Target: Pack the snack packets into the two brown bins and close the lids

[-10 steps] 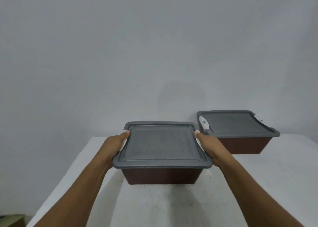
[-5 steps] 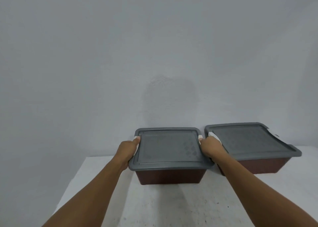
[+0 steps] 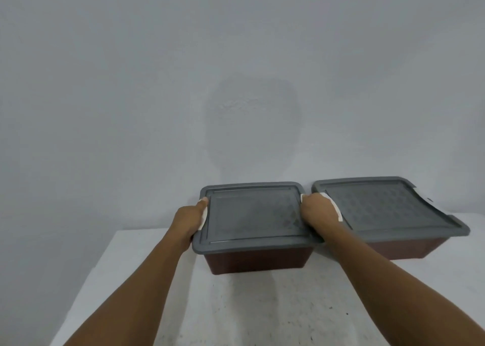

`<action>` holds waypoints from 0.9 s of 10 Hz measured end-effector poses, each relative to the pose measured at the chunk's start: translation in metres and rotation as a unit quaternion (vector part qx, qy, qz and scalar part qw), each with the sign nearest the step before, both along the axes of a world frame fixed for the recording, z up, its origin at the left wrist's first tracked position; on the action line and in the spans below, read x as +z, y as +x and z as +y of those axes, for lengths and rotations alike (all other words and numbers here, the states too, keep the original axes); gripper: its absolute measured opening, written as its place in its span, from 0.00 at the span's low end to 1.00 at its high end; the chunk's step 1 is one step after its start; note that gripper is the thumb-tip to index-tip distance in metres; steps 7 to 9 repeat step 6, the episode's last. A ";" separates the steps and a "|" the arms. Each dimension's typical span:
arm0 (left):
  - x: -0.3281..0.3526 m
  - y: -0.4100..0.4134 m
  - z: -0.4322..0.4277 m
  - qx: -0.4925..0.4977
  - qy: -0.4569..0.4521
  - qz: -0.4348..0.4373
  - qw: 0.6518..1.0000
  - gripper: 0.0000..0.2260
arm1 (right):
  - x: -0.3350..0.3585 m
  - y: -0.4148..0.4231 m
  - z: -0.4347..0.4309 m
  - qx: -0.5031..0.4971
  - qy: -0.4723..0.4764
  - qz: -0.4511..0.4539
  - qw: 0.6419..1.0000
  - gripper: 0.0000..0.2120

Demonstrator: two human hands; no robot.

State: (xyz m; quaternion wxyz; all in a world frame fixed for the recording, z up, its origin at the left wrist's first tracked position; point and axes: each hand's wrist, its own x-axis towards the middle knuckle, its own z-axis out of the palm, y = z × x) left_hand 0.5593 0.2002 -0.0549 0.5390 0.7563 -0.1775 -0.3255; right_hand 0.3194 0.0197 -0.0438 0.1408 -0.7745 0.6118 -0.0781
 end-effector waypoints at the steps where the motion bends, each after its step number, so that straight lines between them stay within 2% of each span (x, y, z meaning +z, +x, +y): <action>1: 0.004 -0.002 0.006 -0.007 0.020 -0.014 1.000 0.22 | 0.004 -0.002 0.004 0.017 0.004 -0.006 1.000 0.18; 2: 0.007 0.001 0.015 -0.021 0.062 -0.114 0.991 0.23 | 0.007 -0.009 0.022 0.025 -0.018 -0.007 0.999 0.21; 3: 0.018 -0.002 0.027 -0.021 0.061 -0.234 0.970 0.14 | 0.010 -0.021 0.035 0.030 -0.030 -0.056 0.998 0.25; 4: 0.031 -0.009 0.040 -0.043 0.059 -0.341 0.937 0.08 | 0.023 -0.034 0.056 0.037 -0.015 -0.060 0.997 0.23; 5: 0.046 -0.019 0.050 -0.072 0.025 -0.384 0.920 0.09 | 0.033 -0.051 0.070 0.045 -0.045 -0.052 0.997 0.20; 6: 0.056 -0.034 0.061 -0.091 -0.044 -0.392 0.914 0.07 | 0.034 -0.068 0.086 0.053 -0.065 -0.026 0.996 0.13; 9: 0.056 -0.034 0.061 -0.091 -0.044 -0.392 0.914 0.07 | 0.034 -0.068 0.086 0.053 -0.065 -0.026 0.996 0.13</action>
